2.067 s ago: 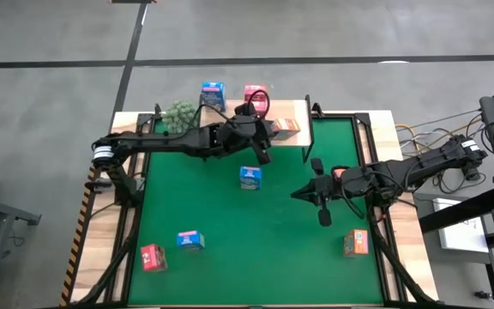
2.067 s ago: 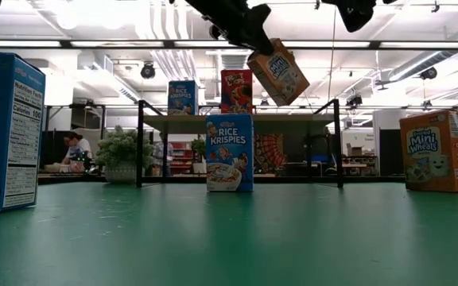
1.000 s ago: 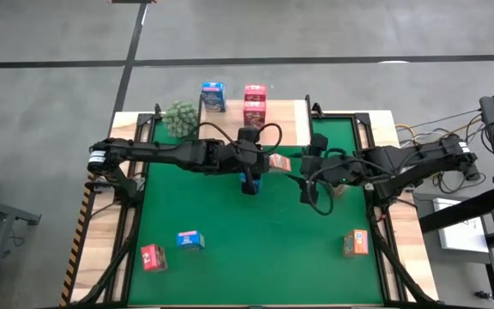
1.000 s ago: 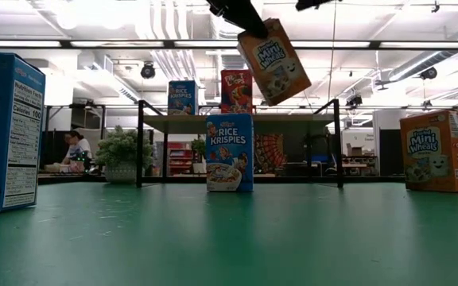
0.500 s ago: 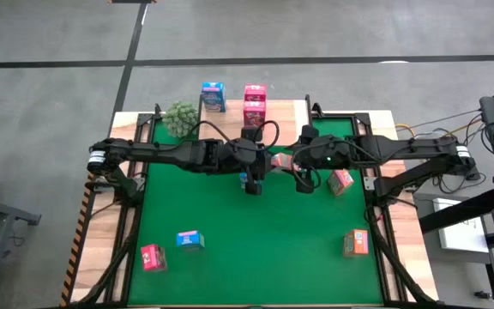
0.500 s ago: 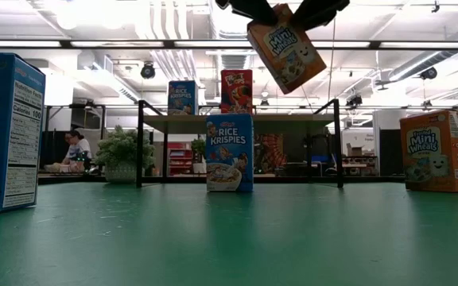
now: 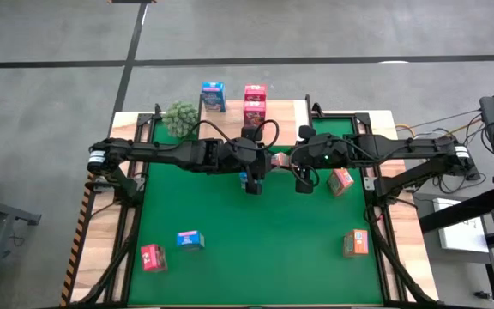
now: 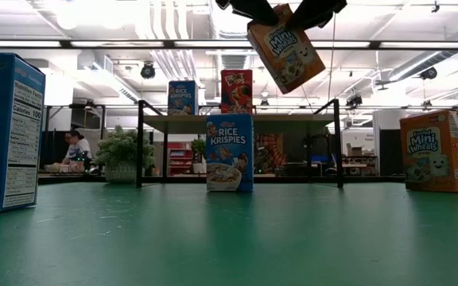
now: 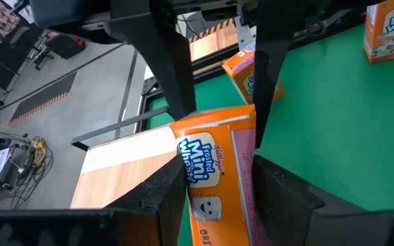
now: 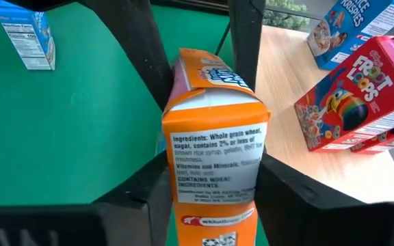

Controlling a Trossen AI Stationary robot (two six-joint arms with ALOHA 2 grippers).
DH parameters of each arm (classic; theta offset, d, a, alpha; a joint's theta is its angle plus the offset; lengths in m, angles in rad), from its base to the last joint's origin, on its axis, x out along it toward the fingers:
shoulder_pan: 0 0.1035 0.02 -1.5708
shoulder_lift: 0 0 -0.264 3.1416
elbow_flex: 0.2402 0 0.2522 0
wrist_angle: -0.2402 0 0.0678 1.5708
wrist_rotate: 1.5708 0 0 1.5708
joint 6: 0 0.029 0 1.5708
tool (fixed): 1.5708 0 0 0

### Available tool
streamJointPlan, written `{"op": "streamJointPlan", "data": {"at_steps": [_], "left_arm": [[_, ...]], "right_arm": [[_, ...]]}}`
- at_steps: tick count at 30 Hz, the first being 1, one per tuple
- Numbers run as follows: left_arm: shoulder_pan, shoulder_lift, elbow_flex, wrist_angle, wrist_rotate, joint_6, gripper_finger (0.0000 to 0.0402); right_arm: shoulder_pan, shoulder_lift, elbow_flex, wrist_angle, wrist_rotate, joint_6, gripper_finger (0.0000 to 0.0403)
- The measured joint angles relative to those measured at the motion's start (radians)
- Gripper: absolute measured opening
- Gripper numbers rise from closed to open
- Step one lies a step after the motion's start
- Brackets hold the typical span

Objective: Stack cereal on shelf
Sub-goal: Put the top left orange cereal box on the shelf

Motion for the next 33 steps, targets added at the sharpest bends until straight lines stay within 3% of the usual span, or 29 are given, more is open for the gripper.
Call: {"op": "streamJointPlan", "data": {"at_steps": [10, 18, 26, 33], "left_arm": [[0.0, -0.019, 0.0, 0.005, -0.004, 0.056, 0.0188], [0.0, -0.154, -0.01, -0.057, -0.009, 0.066, 0.0198], [-0.014, -0.345, -0.148, -0.044, 0.104, -0.077, 0.0197], [-0.04, -0.489, -0.344, 0.081, 0.112, -0.135, 0.0196]], "right_arm": [[-0.007, -0.001, 0.0, 0.004, -0.011, -0.001, 0.0142], [-0.138, -0.004, -0.01, 0.041, -0.046, -0.065, 0.014], [-0.402, -0.051, -0.144, 0.267, -0.303, -0.148, 0.014], [-0.671, -0.052, -0.277, 0.561, -0.669, -0.113, 0.014]]}}
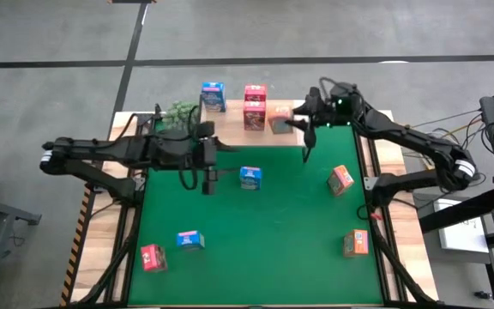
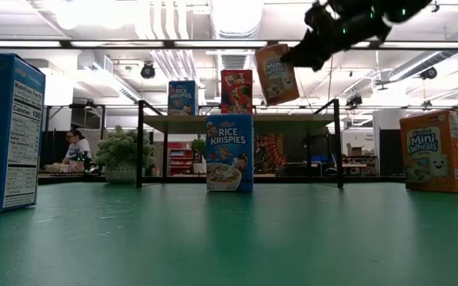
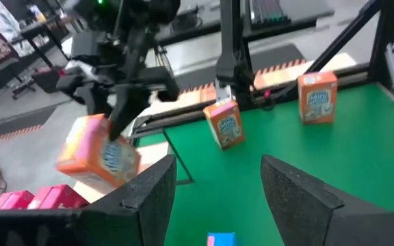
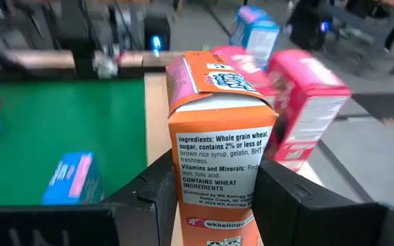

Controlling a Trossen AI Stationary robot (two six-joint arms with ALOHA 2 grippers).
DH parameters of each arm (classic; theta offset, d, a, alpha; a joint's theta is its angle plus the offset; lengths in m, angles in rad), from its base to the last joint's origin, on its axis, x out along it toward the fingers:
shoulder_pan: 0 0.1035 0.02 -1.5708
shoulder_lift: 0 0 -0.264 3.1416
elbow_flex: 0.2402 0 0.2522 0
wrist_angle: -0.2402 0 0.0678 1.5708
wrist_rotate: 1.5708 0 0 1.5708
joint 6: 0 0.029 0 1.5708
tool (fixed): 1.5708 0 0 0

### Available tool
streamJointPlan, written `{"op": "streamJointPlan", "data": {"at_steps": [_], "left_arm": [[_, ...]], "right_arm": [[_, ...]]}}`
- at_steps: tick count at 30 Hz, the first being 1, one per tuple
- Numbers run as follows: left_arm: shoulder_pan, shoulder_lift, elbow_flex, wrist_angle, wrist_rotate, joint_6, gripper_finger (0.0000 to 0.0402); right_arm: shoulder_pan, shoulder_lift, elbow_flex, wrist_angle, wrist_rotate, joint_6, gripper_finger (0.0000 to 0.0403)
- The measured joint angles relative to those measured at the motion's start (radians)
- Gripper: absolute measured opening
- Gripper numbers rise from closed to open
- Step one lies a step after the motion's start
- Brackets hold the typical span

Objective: Stack cereal on shelf
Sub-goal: Put the top left orange cereal box on the shelf

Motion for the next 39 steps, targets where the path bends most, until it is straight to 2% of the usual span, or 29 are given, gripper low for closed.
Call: {"op": "streamJointPlan", "data": {"at_steps": [6, 10, 15, 24, 39], "left_arm": [[-0.001, -0.115, -0.162, 0.149, 0.0, -0.006, 0.0196], [-0.001, -0.18, -0.232, 0.208, -0.002, -0.004, 0.0196], [-0.001, -0.226, -0.256, 0.207, -0.002, -0.003, 0.0196], [0.0, -0.267, -0.256, 0.207, -0.012, 0.0, 0.0196], [0.0, -0.258, -0.26, 0.206, -0.018, 0.001, 0.0196]], "right_arm": [[-0.155, 0.041, -0.047, 0.178, -0.192, 0.05, 0.014], [-0.214, 0.086, -0.059, 0.266, -0.214, 0.066, 0.014], [-0.246, 0.147, -0.069, 0.325, -0.272, 0.057, 0.014], [-0.25, 0.233, -0.071, 0.389, -0.269, 0.042, 0.0149], [-0.279, 0.199, -0.068, 0.37, -0.256, 0.103, 0.0222]]}}
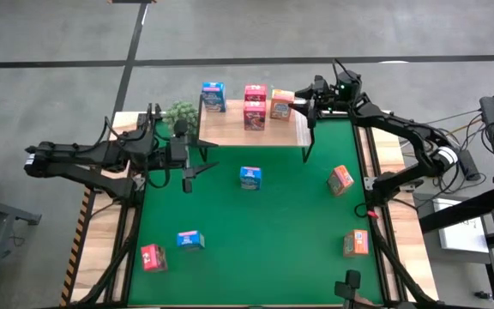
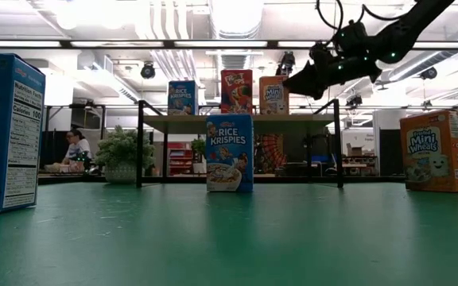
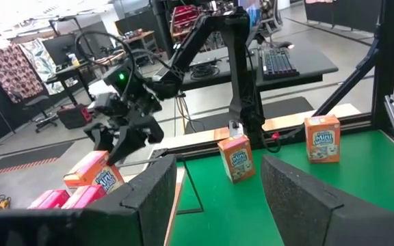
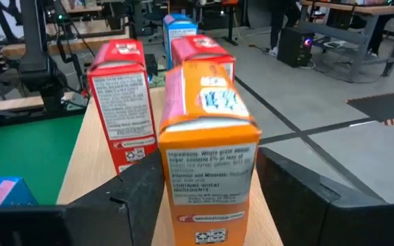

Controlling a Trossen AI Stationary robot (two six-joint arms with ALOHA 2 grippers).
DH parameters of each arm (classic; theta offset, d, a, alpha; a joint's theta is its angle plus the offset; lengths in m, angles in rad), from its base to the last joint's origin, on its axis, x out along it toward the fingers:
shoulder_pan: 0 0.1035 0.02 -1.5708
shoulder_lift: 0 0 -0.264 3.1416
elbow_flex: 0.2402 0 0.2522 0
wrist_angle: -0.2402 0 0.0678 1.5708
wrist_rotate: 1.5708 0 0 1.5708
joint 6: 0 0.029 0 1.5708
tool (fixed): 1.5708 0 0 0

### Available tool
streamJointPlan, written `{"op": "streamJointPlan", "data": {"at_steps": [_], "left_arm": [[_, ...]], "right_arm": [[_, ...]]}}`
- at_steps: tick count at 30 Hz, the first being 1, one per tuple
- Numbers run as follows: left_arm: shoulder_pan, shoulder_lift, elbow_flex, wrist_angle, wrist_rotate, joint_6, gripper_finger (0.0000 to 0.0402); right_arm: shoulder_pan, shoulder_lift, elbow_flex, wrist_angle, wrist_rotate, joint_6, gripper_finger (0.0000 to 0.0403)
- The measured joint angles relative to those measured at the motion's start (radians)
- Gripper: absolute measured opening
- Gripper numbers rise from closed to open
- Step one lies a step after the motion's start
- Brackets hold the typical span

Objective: Stack cereal on shelf
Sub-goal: Put the top left orange cereal box on the shelf

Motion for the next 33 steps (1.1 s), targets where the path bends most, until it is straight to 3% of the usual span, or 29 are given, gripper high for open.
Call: {"op": "streamJointPlan", "data": {"at_steps": [4, 6, 9, 13, 18, 27, 33], "left_arm": [[0.0, 0.006, -0.029, -0.004, 0.0, 0.027, 0.0196], [0.001, 0.006, -0.046, -0.005, 0.0, 0.041, 0.0196], [0.002, 0.004, -0.075, -0.003, 0.0, 0.071, 0.0196], [0.01, 0.003, -0.134, 0.029, 0.0, 0.131, 0.0196], [0.051, 0.001, -0.197, 0.093, 0.0, 0.196, 0.0196], [0.103, -0.03, -0.275, 0.11, -0.001, 0.207, 0.0196], [0.103, -0.1, -0.288, 0.116, 0.0, 0.231, 0.0196]], "right_arm": [[0.0, -0.036, 0.039, -0.085, 0.01, 0.022, 0.0238], [0.003, -0.056, 0.081, -0.165, 0.074, 0.025, 0.0243], [0.013, -0.076, 0.17, -0.331, 0.176, -0.001, 0.0246], [0.03, -0.074, 0.332, -0.575, 0.204, -0.028, 0.0243], [0.075, -0.024, 0.525, -0.808, 0.243, -0.102, 0.0239], [0.128, 0.107, 0.752, -1.053, 0.273, -0.152, 0.0263], [0.182, 0.181, 0.847, -1.191, 0.421, -0.225, 0.0284]]}}
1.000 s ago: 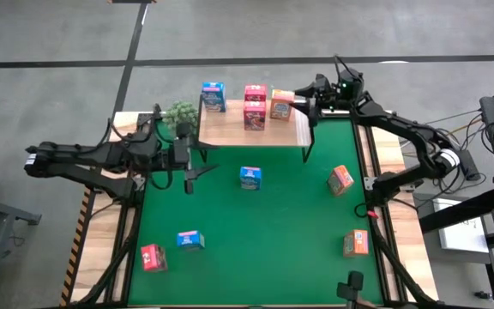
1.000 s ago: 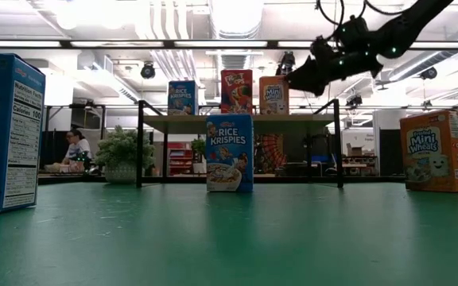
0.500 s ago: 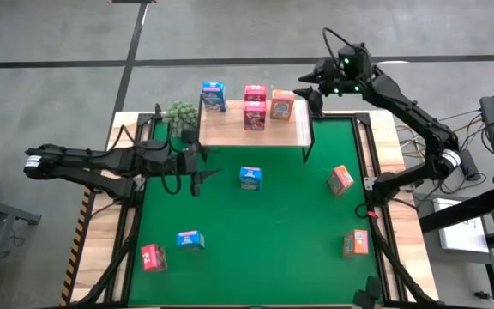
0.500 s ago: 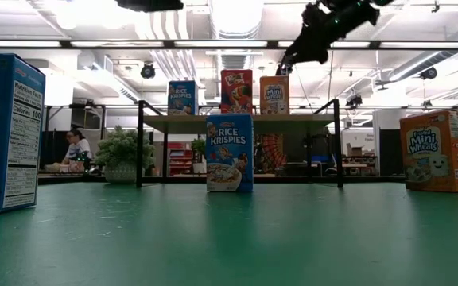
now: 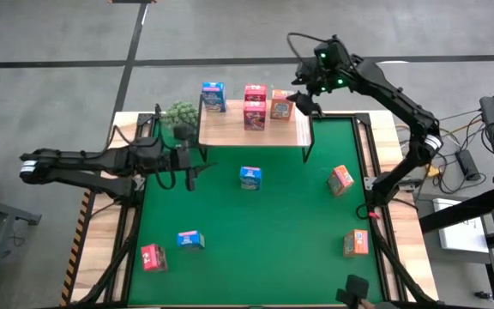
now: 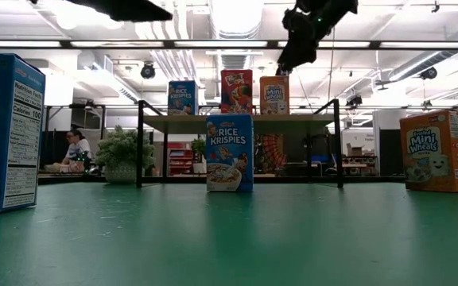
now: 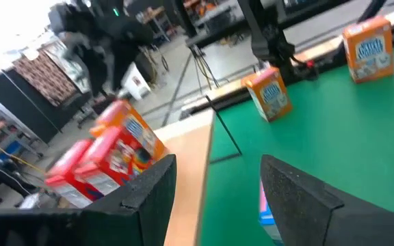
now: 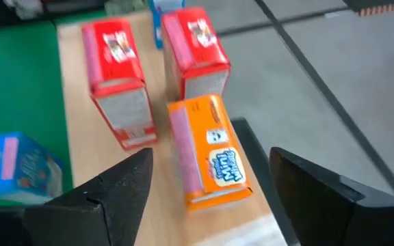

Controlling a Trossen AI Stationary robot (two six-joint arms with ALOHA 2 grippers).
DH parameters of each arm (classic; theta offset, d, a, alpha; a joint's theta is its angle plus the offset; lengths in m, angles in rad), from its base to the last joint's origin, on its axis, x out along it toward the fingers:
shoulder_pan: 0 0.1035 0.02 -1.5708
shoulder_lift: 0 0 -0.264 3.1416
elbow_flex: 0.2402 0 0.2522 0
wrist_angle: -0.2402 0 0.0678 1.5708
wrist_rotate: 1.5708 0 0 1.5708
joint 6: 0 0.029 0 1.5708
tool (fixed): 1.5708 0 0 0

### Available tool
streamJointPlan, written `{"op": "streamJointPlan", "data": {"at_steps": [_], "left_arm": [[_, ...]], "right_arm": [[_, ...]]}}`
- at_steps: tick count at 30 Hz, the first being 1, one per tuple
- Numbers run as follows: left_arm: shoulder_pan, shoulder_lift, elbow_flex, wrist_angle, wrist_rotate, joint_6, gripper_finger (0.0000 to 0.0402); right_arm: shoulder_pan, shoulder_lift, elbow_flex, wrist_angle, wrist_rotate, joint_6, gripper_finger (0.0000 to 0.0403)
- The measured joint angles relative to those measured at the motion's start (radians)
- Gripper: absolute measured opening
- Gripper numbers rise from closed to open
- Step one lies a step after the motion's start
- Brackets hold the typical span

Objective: Stack cereal on shelf
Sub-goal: Put the top left orange cereal box on the shelf

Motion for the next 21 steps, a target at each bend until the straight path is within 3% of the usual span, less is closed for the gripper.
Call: {"op": "streamJointPlan", "data": {"at_steps": [8, 21], "left_arm": [[0.016, -0.062, -0.048, 0.056, 0.0, 0.106, 0.0196], [0.052, -0.074, -0.084, 0.111, 0.0, 0.158, 0.0196]], "right_arm": [[0.078, 0.069, 0.093, -0.049, 0.153, -0.065, 0.0283], [0.089, 0.202, 0.244, -0.175, 0.174, -0.078, 0.0277]]}}
